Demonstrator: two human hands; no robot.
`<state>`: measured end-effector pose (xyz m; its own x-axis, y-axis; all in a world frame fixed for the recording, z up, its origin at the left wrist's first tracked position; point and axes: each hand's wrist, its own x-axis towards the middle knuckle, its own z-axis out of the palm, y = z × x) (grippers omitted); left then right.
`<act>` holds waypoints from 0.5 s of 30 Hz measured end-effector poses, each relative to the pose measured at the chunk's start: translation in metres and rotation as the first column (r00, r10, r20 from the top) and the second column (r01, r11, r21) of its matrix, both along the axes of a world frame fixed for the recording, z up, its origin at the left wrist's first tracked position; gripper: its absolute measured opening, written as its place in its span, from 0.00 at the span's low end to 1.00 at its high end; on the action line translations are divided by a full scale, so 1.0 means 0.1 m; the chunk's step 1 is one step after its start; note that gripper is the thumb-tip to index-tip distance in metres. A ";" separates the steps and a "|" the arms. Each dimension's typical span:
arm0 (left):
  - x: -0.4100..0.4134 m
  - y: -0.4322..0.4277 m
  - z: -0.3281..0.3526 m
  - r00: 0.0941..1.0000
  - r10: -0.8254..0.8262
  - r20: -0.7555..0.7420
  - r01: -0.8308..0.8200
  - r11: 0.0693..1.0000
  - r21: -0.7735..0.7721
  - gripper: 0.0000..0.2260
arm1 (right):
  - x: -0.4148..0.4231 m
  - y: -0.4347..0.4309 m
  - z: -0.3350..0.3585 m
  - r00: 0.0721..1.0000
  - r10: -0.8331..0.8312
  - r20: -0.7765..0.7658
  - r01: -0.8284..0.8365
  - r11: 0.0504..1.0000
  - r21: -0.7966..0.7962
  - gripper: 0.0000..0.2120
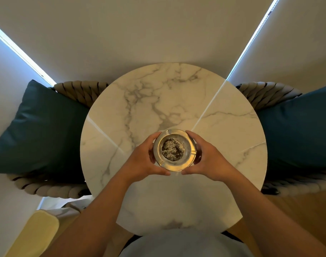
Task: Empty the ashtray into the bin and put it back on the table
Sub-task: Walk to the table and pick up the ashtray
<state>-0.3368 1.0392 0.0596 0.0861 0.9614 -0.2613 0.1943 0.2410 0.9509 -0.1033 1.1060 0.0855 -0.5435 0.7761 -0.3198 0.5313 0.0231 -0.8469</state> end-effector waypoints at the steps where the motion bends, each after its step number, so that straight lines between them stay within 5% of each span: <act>1: -0.02 -0.01 0.00 1.000 -0.014 -0.002 0.014 1.000 0.002 0.50 | -0.01 -0.03 -0.01 1.000 -0.012 0.000 0.012 1.000 0.003 0.56; 15: -0.17 -0.32 0.21 0.979 -0.154 -0.133 0.157 0.987 0.019 0.48 | -0.10 -0.58 -0.06 0.995 -0.101 -0.024 0.102 0.995 0.018 0.57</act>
